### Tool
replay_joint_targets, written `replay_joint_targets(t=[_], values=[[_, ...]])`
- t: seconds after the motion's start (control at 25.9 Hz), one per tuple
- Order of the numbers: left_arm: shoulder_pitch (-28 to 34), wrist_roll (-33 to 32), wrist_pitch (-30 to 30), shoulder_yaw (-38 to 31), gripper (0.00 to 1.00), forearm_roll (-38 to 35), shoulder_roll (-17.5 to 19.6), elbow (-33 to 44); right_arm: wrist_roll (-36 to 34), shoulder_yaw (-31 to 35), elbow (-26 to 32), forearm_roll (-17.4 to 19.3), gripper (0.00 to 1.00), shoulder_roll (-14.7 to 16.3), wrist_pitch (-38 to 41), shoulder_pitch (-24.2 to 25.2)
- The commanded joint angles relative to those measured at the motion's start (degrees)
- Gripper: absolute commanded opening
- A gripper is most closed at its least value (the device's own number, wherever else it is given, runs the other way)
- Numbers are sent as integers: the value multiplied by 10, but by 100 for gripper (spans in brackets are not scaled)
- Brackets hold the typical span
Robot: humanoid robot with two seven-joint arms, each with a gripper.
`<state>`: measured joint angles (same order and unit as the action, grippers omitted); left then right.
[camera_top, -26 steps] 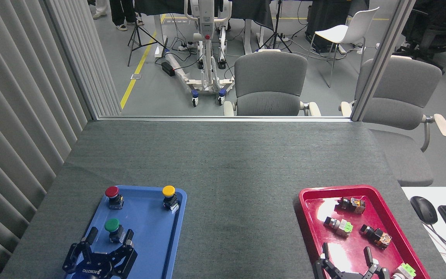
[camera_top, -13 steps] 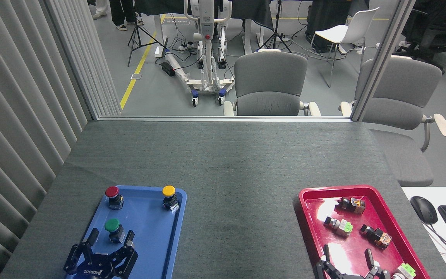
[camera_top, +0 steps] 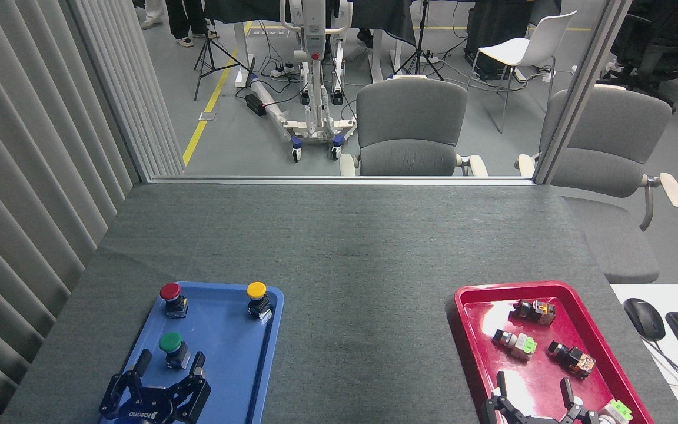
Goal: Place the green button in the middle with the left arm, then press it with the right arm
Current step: 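Lower the left gripper onto the green button and grasp it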
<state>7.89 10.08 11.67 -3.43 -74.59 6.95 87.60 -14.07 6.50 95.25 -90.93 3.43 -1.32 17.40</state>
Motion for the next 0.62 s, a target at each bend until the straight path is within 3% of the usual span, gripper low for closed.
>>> replay_joint_targets(t=[0.0, 0.58], values=[[-14, -1, -1, 0, 100, -4, 2, -45, 0, 1, 0, 2, 99, 1, 0, 0], [-97, 4, -7, -1, 100, -7, 20, -193, -1, 0, -1, 12, 99, 10, 4, 0]])
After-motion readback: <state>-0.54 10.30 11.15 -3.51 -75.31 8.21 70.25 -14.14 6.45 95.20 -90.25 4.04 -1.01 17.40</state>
